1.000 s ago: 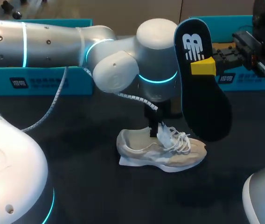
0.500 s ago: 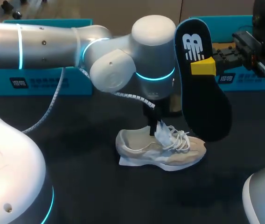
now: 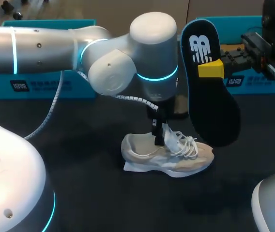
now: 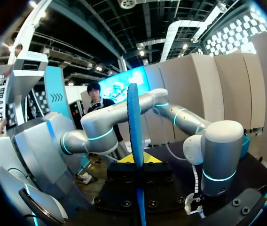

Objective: Take the shoe out of the shoebox, open the shoe tongue, remove and reinsert the insole, then place the shoe into the shoebox

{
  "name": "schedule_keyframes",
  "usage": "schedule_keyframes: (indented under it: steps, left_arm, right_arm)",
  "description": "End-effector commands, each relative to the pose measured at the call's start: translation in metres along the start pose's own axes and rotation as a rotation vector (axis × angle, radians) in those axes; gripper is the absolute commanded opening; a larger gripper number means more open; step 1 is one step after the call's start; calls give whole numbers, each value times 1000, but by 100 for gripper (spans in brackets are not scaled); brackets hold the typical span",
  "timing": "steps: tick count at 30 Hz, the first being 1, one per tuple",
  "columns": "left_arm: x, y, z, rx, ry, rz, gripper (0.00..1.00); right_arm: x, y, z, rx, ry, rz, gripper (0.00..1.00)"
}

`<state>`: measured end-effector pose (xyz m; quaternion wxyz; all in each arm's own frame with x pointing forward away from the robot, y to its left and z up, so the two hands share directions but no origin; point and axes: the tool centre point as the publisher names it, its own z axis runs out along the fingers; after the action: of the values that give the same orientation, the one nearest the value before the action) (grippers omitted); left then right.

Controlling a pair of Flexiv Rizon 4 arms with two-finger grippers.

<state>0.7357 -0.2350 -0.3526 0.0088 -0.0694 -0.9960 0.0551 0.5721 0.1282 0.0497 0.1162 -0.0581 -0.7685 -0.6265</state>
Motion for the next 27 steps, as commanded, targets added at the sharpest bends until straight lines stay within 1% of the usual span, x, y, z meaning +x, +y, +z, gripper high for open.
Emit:
schedule_keyframes:
  steps: [1, 6, 7, 8, 12, 19, 20, 21, 22, 24, 25, 26, 27]
  left_arm:
    - [6, 11, -5, 10, -11, -8, 100]
    - [6, 17, 3, -6, -1, -34, 100]
    - [6, 18, 5, -8, 2, -37, 97]
    - [5, 18, 7, -14, 4, -41, 97]
    - [5, 16, 13, -24, 6, -47, 100]
    - [3, 11, 22, -34, 5, -52, 99]
    - [3, 11, 24, -33, 2, -56, 96]
    - [2, 11, 25, -34, 1, -58, 91]
    - [1, 11, 27, -34, 3, -60, 88]
    - [-1, 10, 29, -36, 7, -68, 76]
    - [-1, 10, 30, -37, 8, -69, 66]
    - [-2, 10, 30, -38, 9, -71, 50]
    - [-2, 10, 31, -39, 11, -72, 47]
  right_arm:
    - [-3, 2, 2, 5, 3, 2, 0]
    - [-3, 2, 2, 5, 3, 2, 0]
    - [-3, 2, 2, 5, 3, 2, 0]
    - [-3, 2, 2, 5, 3, 2, 0]
    - [-3, 2, 2, 5, 3, 2, 0]
    - [-3, 2, 2, 5, 3, 2, 0]
    - [-3, 2, 2, 5, 3, 2, 0]
    - [-3, 2, 2, 5, 3, 2, 0]
    - [-3, 2, 2, 5, 3, 2, 0]
    - [-3, 2, 2, 5, 3, 2, 0]
    - [-3, 2, 2, 5, 3, 2, 0]
    - [-3, 2, 2, 5, 3, 2, 0]
    - [-3, 2, 2, 5, 3, 2, 0]
